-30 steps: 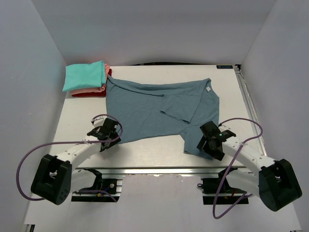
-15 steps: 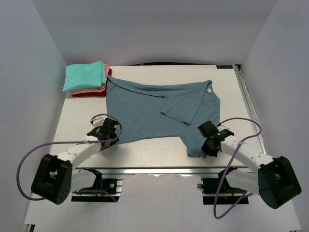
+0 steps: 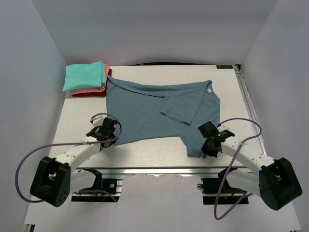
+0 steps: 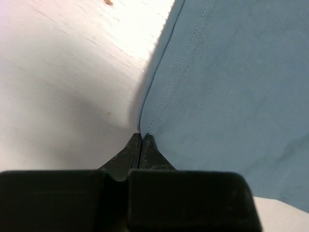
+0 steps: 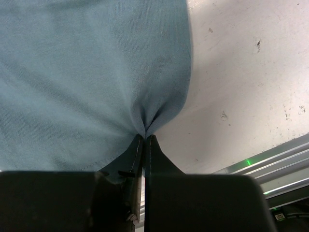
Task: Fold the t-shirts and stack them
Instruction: Flatten out the tshirt, then grap the side of the flattened tshirt closest away from the robot with both arms
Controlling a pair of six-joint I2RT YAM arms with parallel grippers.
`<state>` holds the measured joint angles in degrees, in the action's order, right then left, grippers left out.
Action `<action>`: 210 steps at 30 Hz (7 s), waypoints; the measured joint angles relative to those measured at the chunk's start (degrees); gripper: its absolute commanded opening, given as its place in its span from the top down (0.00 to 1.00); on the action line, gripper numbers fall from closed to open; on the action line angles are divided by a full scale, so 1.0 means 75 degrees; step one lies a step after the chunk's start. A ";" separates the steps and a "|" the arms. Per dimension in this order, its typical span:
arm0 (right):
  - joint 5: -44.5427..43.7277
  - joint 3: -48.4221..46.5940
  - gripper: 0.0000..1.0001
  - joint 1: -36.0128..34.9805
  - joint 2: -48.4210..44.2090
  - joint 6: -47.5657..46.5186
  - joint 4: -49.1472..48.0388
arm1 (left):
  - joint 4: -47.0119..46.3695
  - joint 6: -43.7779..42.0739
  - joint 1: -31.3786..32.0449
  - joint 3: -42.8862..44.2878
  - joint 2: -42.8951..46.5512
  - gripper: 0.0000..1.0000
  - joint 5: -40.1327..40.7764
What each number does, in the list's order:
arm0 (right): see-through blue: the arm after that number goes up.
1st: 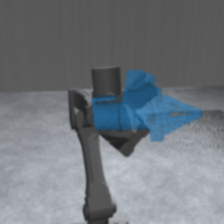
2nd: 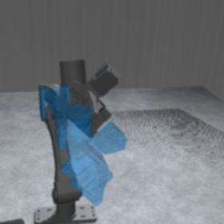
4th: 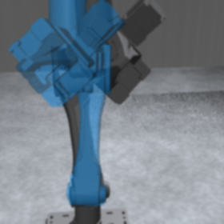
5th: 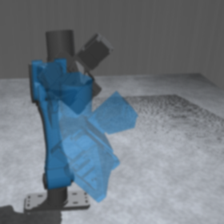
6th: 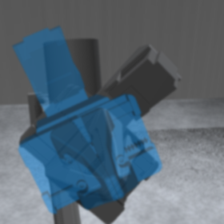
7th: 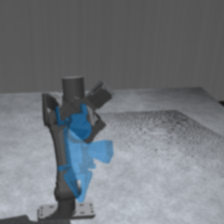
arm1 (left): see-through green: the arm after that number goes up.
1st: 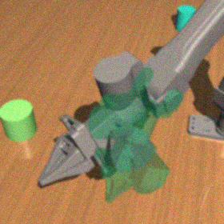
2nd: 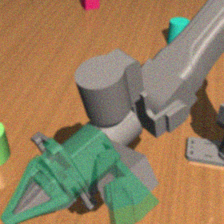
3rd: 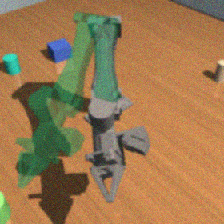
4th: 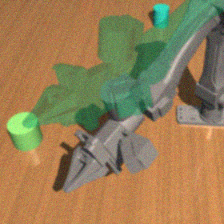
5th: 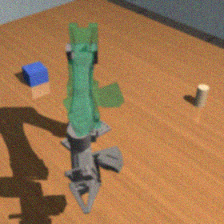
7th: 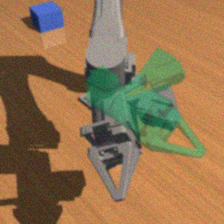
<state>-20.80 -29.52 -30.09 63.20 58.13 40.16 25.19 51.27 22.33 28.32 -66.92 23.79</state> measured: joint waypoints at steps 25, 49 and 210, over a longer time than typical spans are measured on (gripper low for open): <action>-0.0711 -1.0739 1.00 -0.0064 -0.0597 -0.3689 0.1909 | 0.3847 -0.2600 0.0020 1.1677 -0.0935 1.00 0.0749; 0.0755 -1.1896 1.00 0.1349 0.3226 -0.5639 0.0976 | 0.2973 -0.3179 -0.0443 1.0206 -0.2830 1.00 0.0408; 0.3646 -0.1851 1.00 0.3471 -0.2267 -0.4170 0.4042 | 0.0959 -0.1661 -0.1110 0.0796 0.0796 1.00 -0.1029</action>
<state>6.55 -43.40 -4.05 46.19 26.85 70.48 32.38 38.81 14.00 34.28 -60.95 16.08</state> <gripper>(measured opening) 0.025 0.023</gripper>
